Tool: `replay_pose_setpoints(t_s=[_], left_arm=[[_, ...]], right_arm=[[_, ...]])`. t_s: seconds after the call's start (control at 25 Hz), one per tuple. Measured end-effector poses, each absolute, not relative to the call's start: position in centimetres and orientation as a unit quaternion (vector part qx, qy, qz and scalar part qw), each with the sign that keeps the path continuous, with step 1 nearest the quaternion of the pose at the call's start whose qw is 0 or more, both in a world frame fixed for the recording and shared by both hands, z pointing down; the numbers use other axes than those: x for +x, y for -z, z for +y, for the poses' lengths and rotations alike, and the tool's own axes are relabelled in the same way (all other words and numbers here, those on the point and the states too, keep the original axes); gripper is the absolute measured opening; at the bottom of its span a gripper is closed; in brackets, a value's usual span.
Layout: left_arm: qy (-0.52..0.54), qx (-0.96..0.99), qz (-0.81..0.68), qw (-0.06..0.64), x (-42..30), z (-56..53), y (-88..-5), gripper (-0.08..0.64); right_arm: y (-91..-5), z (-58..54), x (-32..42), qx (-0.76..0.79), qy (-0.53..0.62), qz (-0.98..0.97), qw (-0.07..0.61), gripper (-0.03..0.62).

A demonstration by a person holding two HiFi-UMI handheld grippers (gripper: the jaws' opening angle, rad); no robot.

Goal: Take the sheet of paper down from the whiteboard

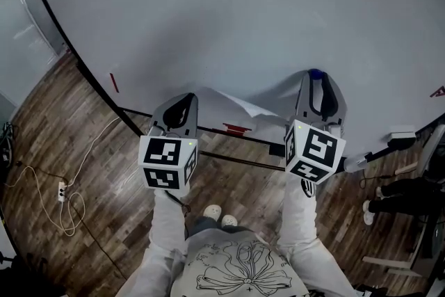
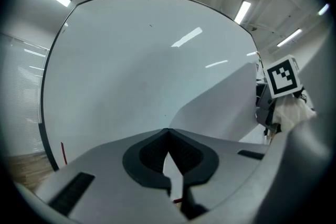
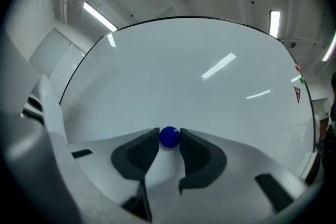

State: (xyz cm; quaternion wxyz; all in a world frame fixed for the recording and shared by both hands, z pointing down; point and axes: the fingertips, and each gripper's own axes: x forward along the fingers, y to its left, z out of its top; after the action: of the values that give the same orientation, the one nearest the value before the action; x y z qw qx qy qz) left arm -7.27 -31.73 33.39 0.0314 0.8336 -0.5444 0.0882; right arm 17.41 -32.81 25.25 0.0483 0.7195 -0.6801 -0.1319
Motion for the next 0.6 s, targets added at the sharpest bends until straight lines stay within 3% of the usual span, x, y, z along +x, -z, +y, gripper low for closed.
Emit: replay_pose_setpoints(t_s=[0.36,0.6], left_arm=[[-0.08,0.833,-0.547,0.008,-7.4,-30.5,-31.7,0.003],[-0.068,0.832,-0.551,-0.022,-7.5,-29.0,-29.8,0.003]], right_arm=[[-24.7,-31.0,16.4,0.712,0.138,-0.688,0.02,0.141],[-23.8,-28.3,15.4,0.697,0.13,-0.705,-0.01,0.078]])
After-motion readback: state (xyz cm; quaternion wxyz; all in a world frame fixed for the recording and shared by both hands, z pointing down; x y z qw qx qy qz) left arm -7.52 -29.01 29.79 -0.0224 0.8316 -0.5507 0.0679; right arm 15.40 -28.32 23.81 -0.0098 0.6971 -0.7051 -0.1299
